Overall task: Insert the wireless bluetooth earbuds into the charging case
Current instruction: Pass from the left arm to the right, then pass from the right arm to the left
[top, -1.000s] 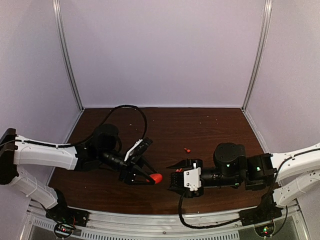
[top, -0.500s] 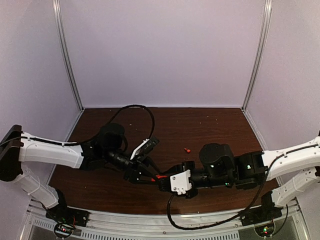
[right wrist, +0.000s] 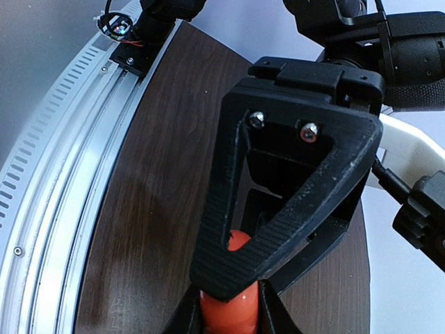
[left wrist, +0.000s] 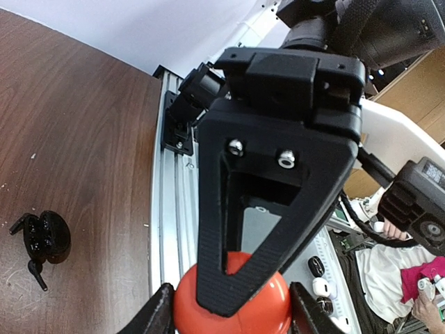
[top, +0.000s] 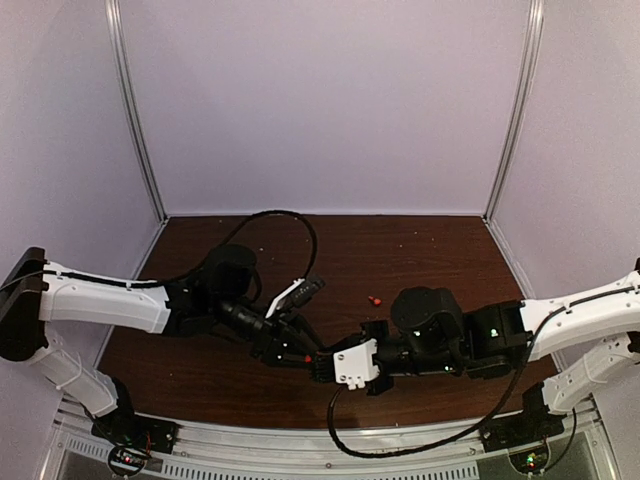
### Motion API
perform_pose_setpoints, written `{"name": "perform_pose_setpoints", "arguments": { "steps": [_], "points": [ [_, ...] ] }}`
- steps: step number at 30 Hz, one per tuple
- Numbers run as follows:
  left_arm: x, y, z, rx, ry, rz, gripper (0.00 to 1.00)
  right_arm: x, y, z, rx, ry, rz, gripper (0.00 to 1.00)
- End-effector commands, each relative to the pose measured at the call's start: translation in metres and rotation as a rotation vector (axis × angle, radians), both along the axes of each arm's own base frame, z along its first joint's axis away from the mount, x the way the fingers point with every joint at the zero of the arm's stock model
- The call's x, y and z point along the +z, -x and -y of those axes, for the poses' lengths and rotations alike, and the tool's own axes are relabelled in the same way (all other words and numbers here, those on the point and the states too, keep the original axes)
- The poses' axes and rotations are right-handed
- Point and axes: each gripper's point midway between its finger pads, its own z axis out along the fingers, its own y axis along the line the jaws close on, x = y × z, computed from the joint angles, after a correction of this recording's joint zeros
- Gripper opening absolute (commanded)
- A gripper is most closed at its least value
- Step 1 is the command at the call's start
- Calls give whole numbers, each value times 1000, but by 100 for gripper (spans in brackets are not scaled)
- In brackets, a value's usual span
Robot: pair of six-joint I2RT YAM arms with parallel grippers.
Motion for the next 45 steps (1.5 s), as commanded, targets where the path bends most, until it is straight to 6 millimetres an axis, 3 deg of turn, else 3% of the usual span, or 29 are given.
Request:
{"name": "perform_pose_setpoints", "arguments": {
  "steps": [1,3,7,10,13,16,21,27,38,45],
  "points": [
    [24,-9,7,33,69,102,49,10,-4,0,-46,-19,-17,9],
    [33,-14,5,71,92,164,71,13,-5,2,-56,-36,-35,6],
    [66,-25,-8,186,176,327,92,27,-6,6,-71,-112,-100,5],
    [81,-34,-24,302,229,429,97,49,-9,10,-75,-235,-182,5],
    [85,-48,-38,437,246,477,98,84,-16,17,-66,-415,-298,5],
    [91,-49,-45,470,270,520,98,107,-16,21,-40,-535,-394,6],
    [90,-25,-37,375,302,660,84,128,-13,23,9,-639,-517,6],
    [80,-16,-9,269,251,685,55,128,-8,18,44,-636,-573,6],
    [95,-12,4,293,287,725,34,117,-5,12,54,-609,-624,6],
    [101,-7,8,272,310,726,30,112,-4,7,65,-597,-633,6]
  ]
}}
